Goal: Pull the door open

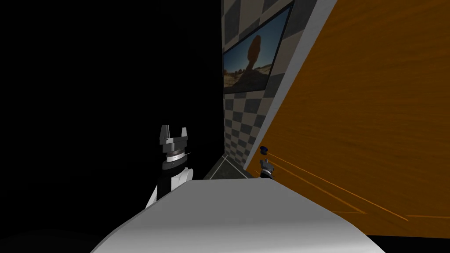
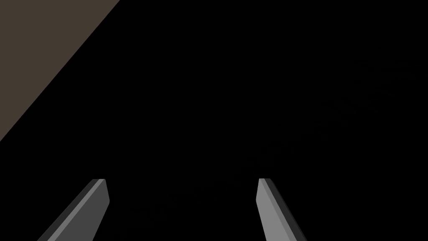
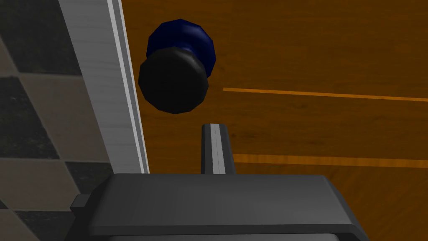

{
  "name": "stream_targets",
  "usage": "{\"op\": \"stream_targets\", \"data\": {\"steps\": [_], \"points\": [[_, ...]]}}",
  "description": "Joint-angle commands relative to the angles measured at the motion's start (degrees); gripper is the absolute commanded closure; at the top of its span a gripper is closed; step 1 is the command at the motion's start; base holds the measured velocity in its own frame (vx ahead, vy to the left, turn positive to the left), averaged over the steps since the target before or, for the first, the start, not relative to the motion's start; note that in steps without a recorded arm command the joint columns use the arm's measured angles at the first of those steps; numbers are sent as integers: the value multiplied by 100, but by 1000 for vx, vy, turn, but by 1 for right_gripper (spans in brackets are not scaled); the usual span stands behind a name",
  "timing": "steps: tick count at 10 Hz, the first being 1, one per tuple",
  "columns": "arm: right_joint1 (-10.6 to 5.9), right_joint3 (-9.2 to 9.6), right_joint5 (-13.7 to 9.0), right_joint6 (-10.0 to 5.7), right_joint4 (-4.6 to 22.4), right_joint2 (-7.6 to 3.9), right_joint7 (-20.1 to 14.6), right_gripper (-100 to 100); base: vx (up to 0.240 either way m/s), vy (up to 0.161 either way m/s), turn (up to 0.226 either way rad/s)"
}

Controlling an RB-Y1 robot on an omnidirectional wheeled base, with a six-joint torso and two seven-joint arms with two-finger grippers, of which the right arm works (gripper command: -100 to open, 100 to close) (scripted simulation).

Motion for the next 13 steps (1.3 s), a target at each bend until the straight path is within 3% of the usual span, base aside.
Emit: {"op": "stream_targets", "data": {"steps": [1, 3, 6, 9, 10, 13], "points": [[-17, -3, -3, -2, -1, 19, 29, -100, -186, 79, -6], [-69, -13, -14, 1, -14, 79, 113, -100, -162, 104, -11], [-229, -52, -40, 14, -55, 278, 377, -100, -142, 48, -11], [-364, -90, -54, 35, -92, 458, 604, -100, 21, -4, -10], [-318, -79, -49, 22, -89, 416, 534, -100, 29, -2, 1], [-494, -91, -263, 6, 313, 51, 199, -100, -98, 70, 43]]}}
